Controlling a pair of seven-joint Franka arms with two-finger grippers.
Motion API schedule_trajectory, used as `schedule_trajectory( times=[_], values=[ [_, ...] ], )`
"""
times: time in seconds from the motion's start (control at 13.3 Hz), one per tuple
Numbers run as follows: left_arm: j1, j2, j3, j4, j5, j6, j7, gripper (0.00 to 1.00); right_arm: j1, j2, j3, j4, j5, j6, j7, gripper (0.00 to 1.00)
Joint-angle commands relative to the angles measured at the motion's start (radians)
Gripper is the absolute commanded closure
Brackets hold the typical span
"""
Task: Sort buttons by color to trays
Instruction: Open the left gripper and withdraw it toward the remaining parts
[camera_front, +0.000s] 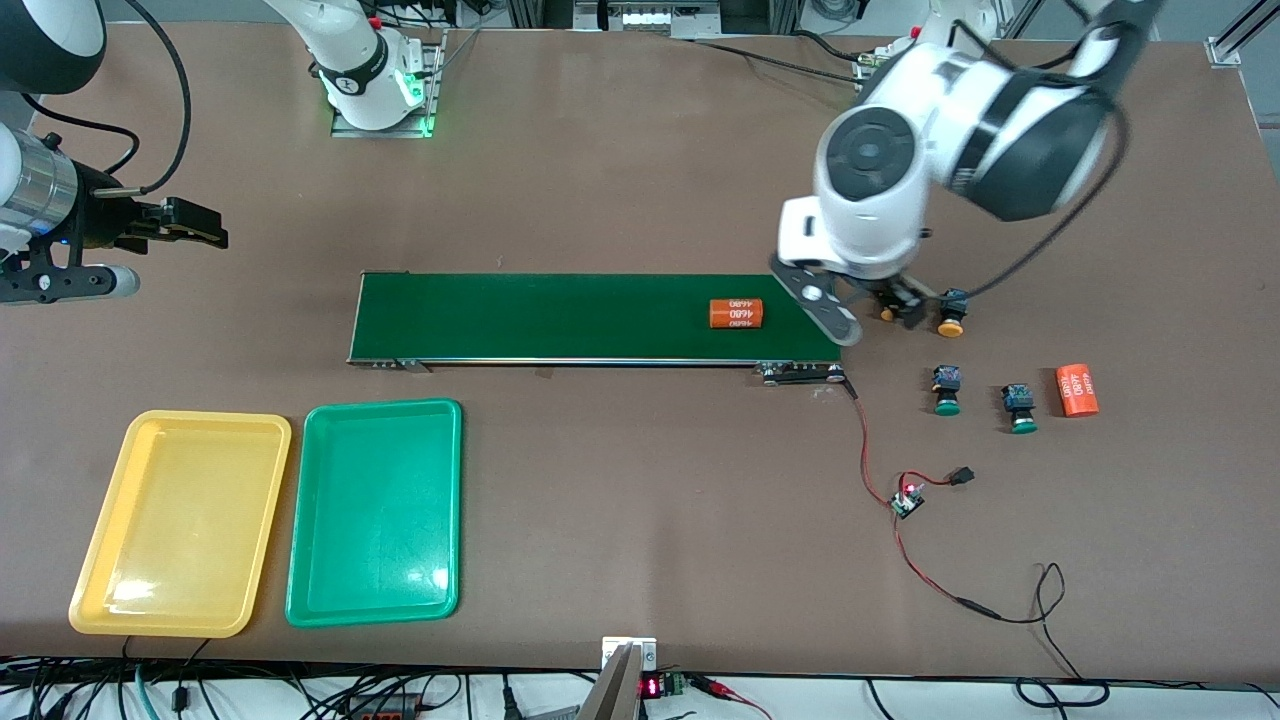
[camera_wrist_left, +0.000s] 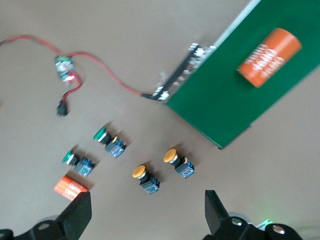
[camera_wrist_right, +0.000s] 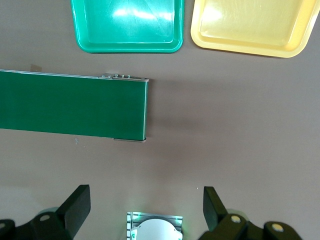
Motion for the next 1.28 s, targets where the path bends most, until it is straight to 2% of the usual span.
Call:
schedule_trajectory(
  times=[0.0, 0.15, 0.3, 0.6, 0.9, 1.05, 1.2],
  values=[
    [0.115, 0.038, -0.012, 0.113, -0.001, -0.018, -0.05, 0.0, -0.001, 0.004, 0.001, 0.011, 0.0, -0.014, -0.001, 0.0],
    [0.157, 0.088, -0.01, 0.243, 0.0, -0.017, -0.048, 0.0, -0.001, 0.006, 0.0, 0.011, 0.0, -0.014, -0.001, 0.0],
    [0.207, 0.125, -0.004, 0.281, 0.012, -0.015, -0.051, 0.0, -0.001, 0.007, 0.001, 0.011, 0.002, -0.014, -0.004, 0.0],
    [0.264, 0.134, 0.134, 0.267, 0.0, -0.015, -0.036, 0.0, -0.001, 0.01, 0.001, 0.011, 0.003, -0.014, -0.004, 0.0],
    [0.335, 0.192, 0.16, 0.21, 0.017, -0.028, -0.048, 0.0, 0.0, 0.003, 0.001, -0.006, 0.01, -0.022, -0.006, 0.0],
    [0.349, 0.22, 0.227, 0.187, 0.016, -0.014, -0.056, 0.0, 0.008, -0.032, 0.003, -0.069, 0.011, -0.005, -0.006, 0.0],
    [0.382, 0.251, 0.249, 0.125, 0.016, 0.027, -0.079, 0.0, 0.019, -0.113, 0.005, -0.194, 0.014, 0.058, -0.006, 0.0]
  ],
)
